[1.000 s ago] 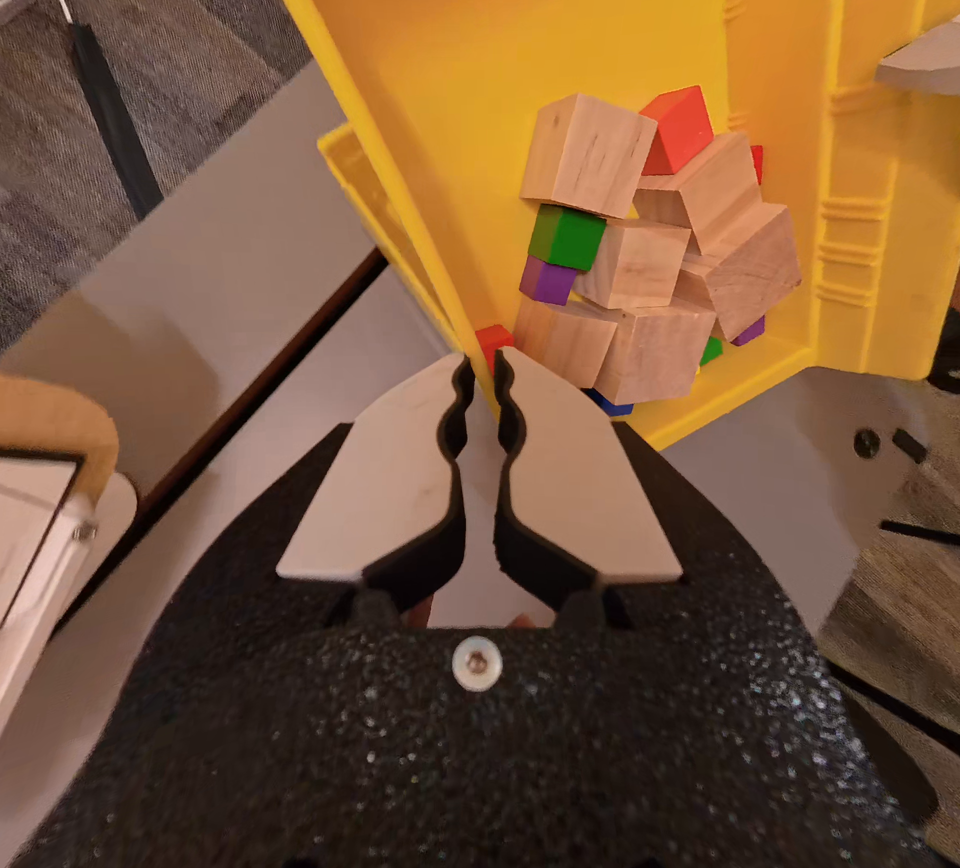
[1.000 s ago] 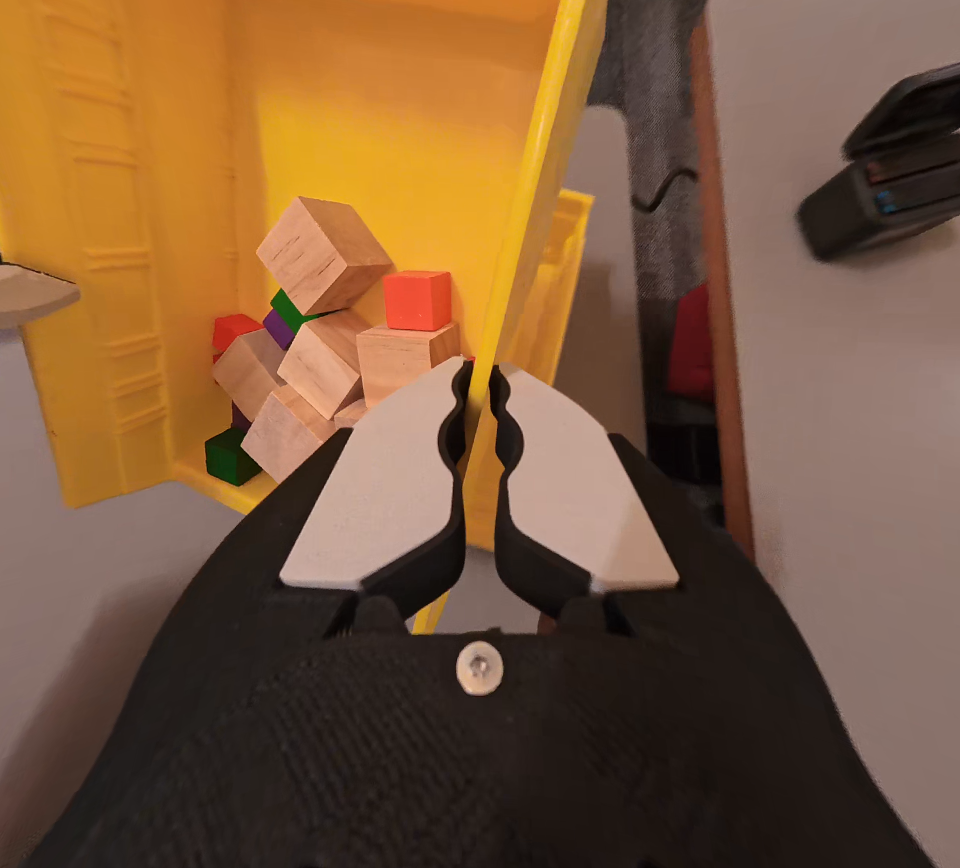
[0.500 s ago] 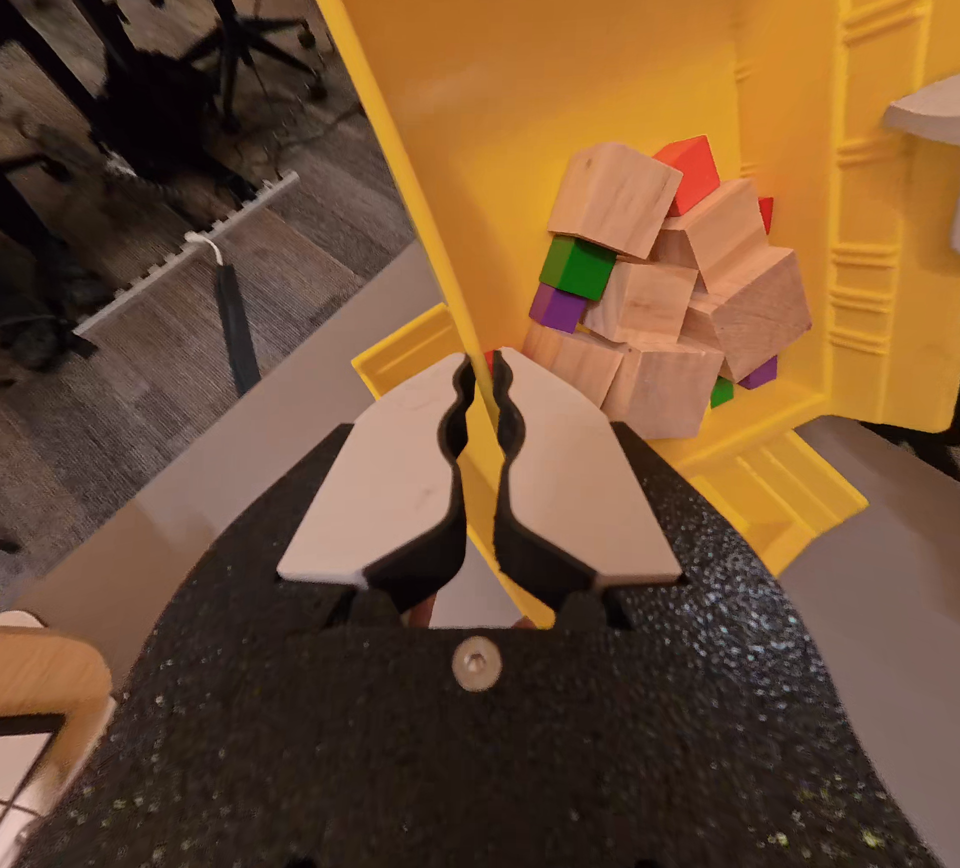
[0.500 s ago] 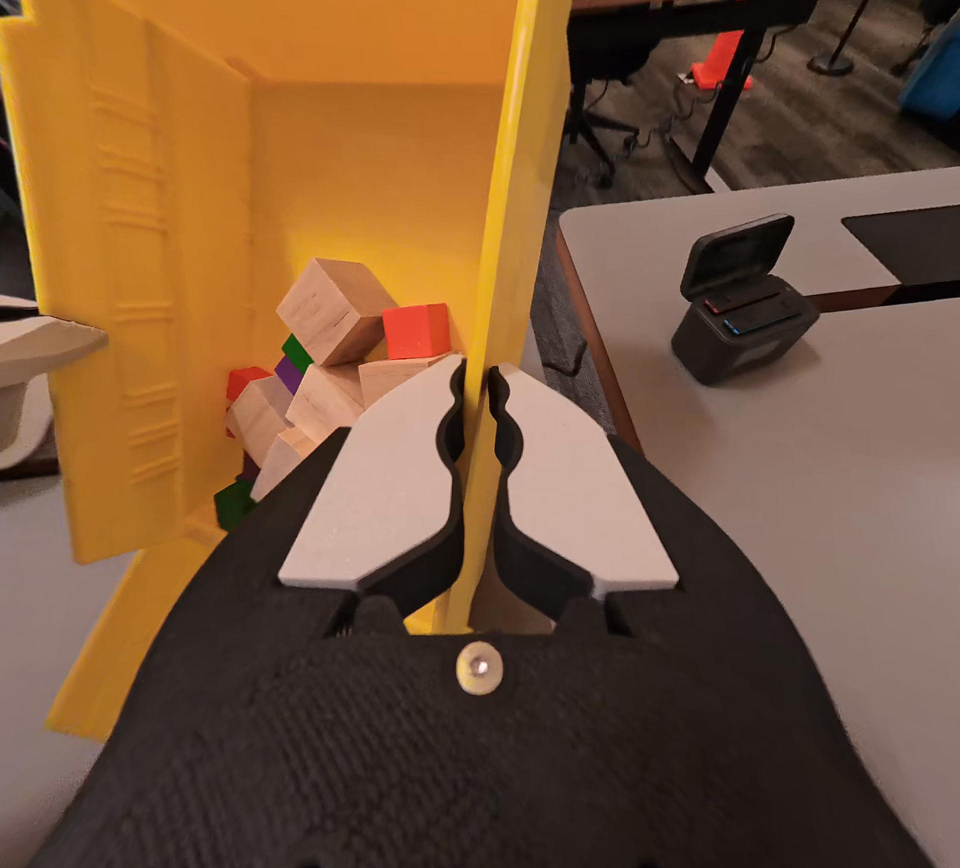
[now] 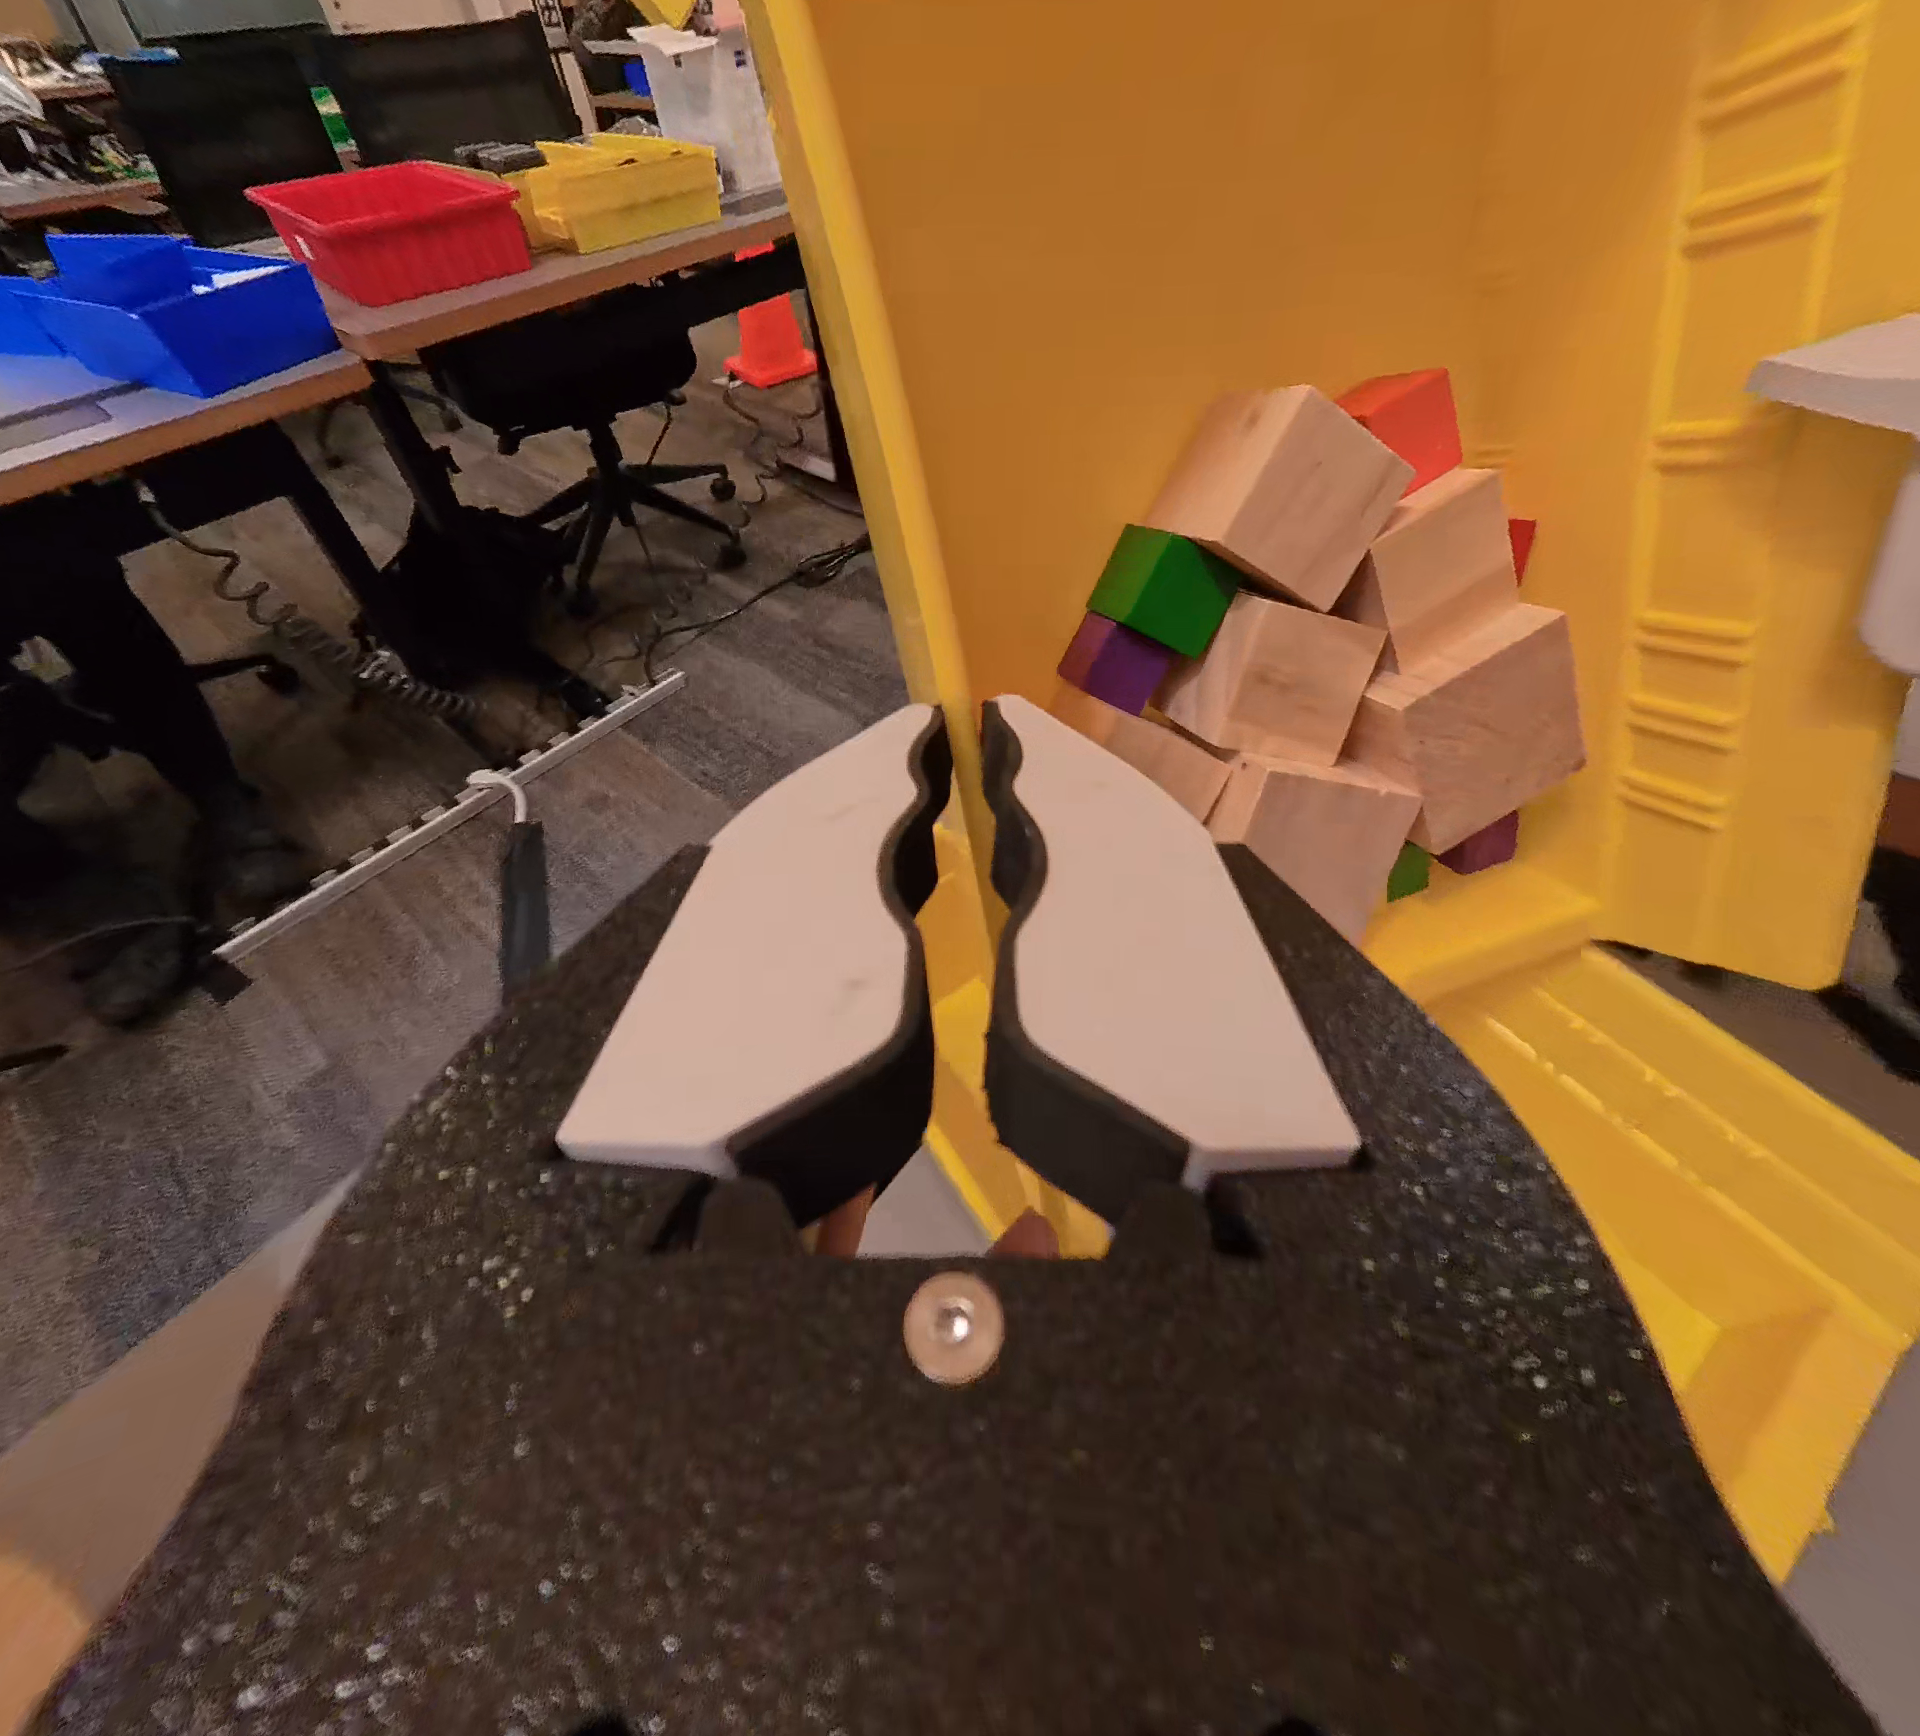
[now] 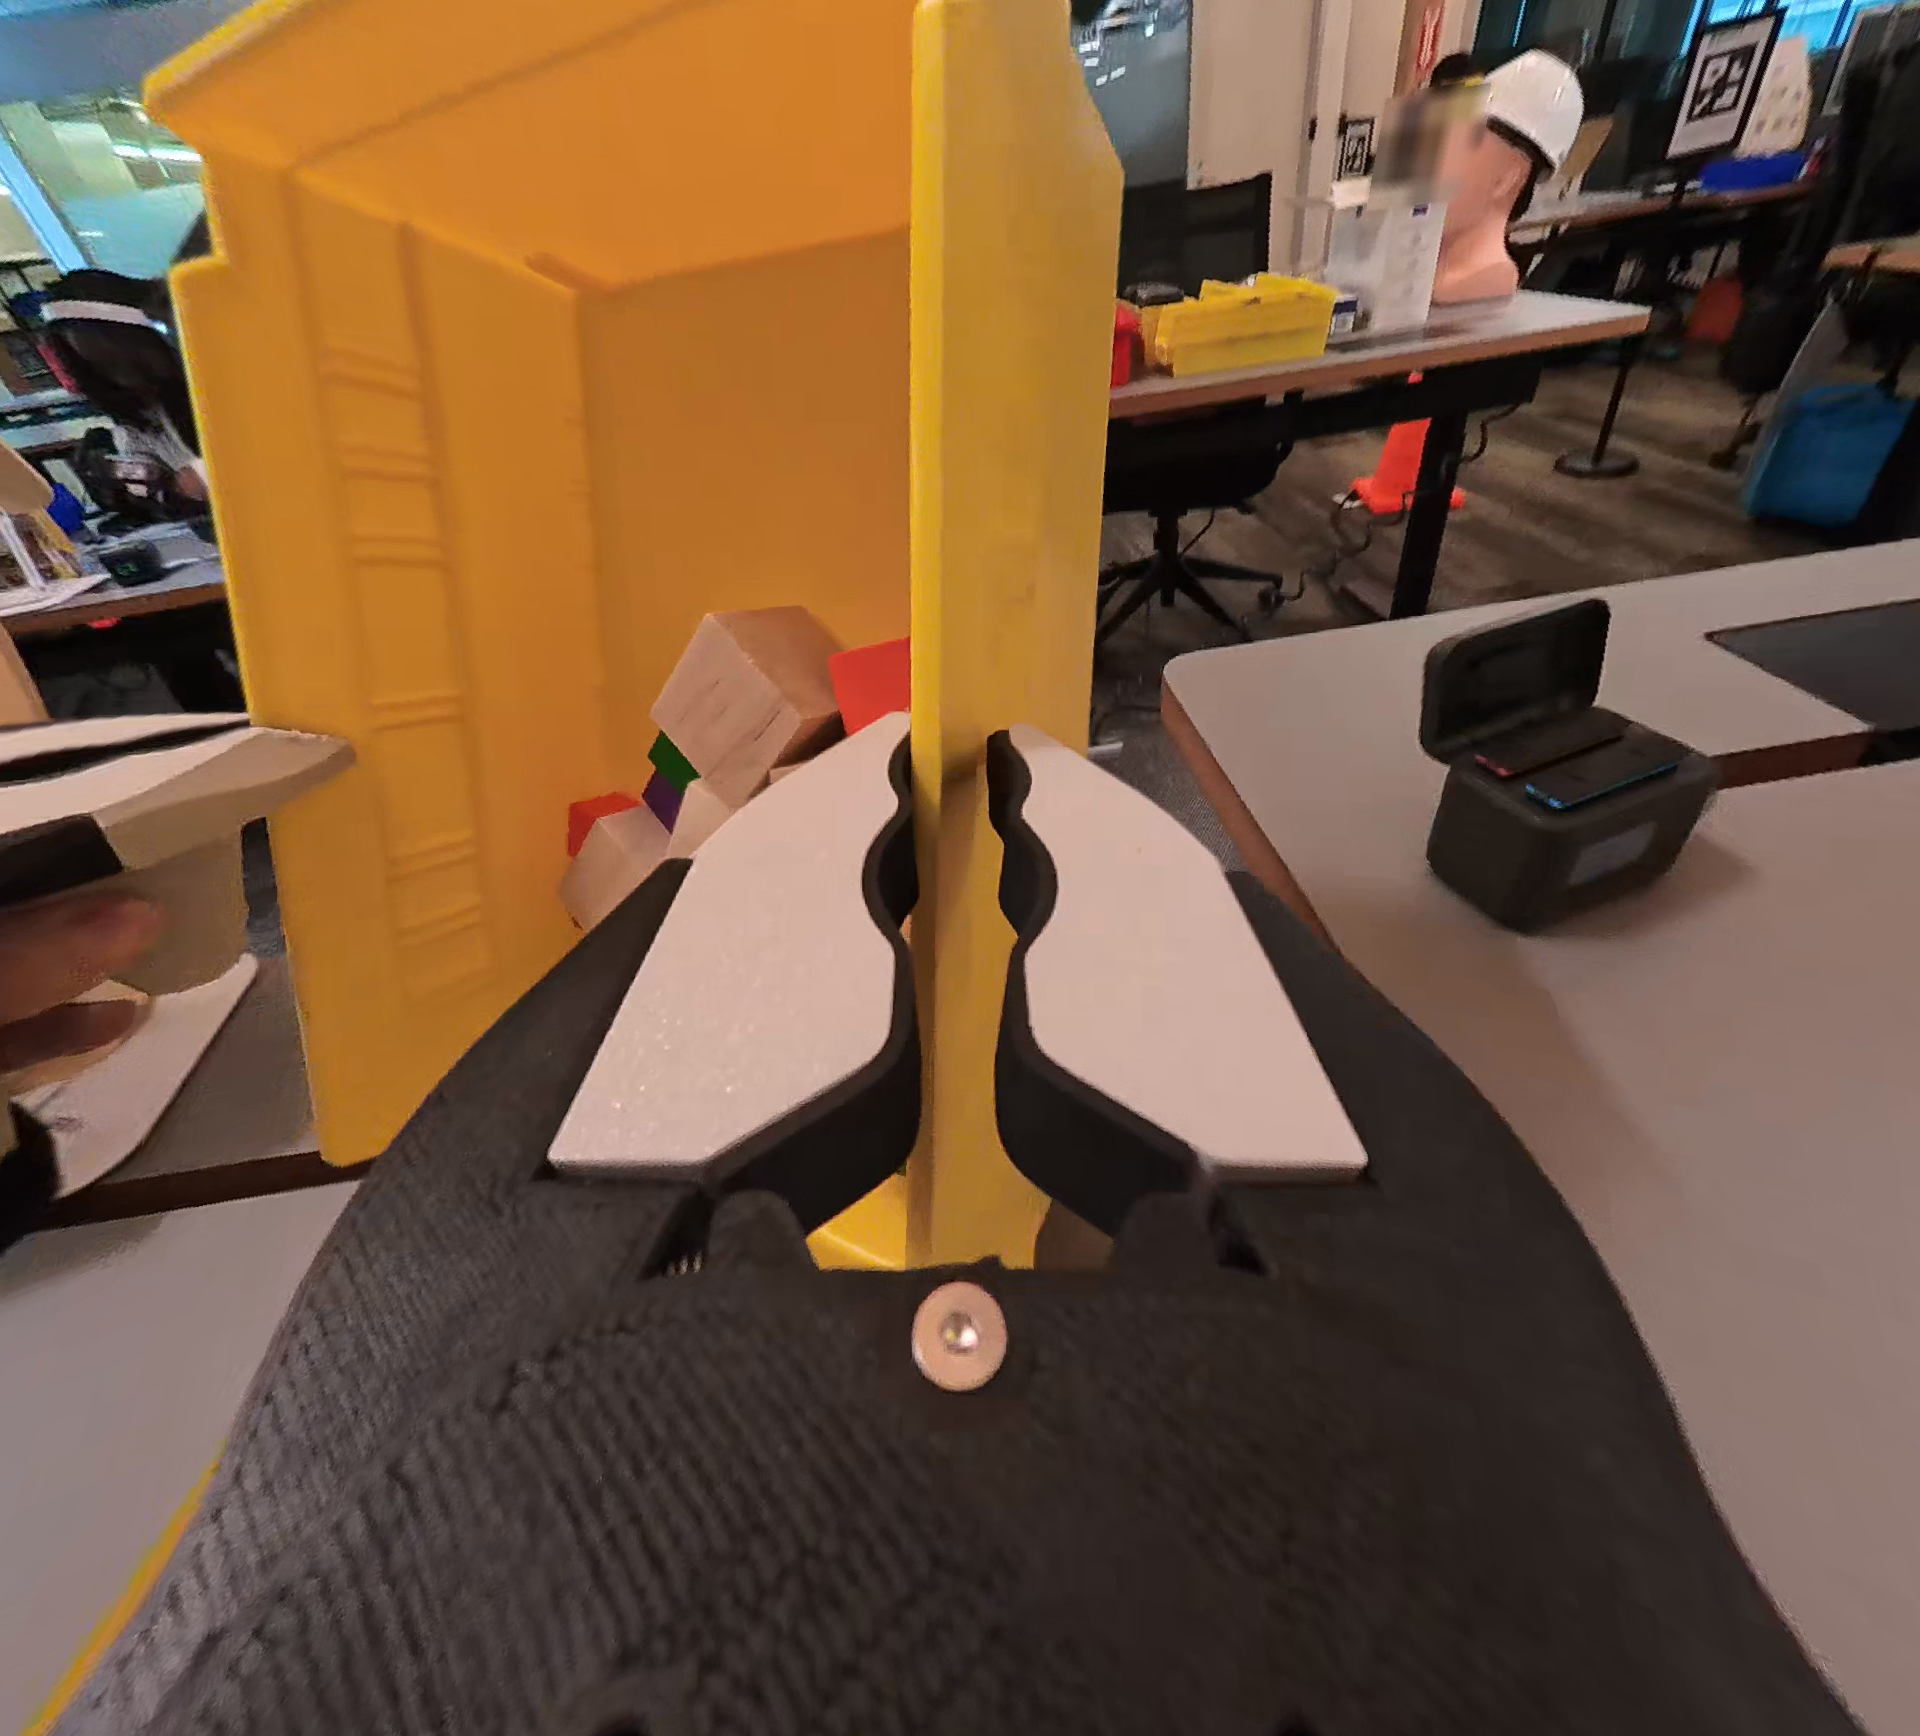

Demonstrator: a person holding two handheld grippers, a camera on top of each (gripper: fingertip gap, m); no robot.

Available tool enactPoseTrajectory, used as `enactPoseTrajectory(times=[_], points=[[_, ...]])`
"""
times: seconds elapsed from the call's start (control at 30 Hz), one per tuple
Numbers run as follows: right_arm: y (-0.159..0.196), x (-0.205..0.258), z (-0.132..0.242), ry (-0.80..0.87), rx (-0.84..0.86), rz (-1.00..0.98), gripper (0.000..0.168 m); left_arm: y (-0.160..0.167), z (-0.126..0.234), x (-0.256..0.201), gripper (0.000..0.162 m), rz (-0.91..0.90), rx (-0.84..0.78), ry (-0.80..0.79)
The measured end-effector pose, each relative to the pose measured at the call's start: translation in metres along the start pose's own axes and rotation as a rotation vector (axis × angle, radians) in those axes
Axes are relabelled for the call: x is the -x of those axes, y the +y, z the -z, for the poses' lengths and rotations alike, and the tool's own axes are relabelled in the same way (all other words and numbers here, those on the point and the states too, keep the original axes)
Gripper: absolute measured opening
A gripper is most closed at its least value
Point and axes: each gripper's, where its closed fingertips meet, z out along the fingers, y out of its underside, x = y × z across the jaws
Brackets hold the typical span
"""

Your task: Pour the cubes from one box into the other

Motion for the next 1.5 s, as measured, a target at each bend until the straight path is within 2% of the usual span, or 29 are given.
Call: enactPoseTrajectory(times=[0.13, 0.43, 0.63, 0.93, 1.13, 1.5], points=[[-0.010, 0.002, -0.003, 0.012, -0.068, 0.120, 0.011, 0.006, -0.008, 0.002, 0.005, 0.066, -0.063, 0.017], [-0.016, -0.001, 0.004, -0.033, -0.222, 0.094, 0.013, 0.001, -0.009, -0.003, 0.004, 0.104, -0.195, 0.032], [-0.012, -0.007, 0.005, -0.037, -0.273, -0.020, 0.013, -0.001, -0.006, -0.009, 0.005, 0.097, -0.225, 0.028], [-0.027, -0.001, 0.008, -0.069, -0.406, 0.044, 0.012, -0.008, -0.005, -0.007, 0.005, 0.135, -0.288, 0.042], [-0.041, 0.004, 0.011, -0.053, -0.458, 0.103, 0.010, -0.018, 0.002, -0.005, 0.004, 0.099, -0.319, 0.019], [-0.071, 0.014, 0.033, -0.097, -0.665, -0.011, 0.010, -0.065, 0.036, -0.010, 0.005, 0.051, -0.499, -0.039]])
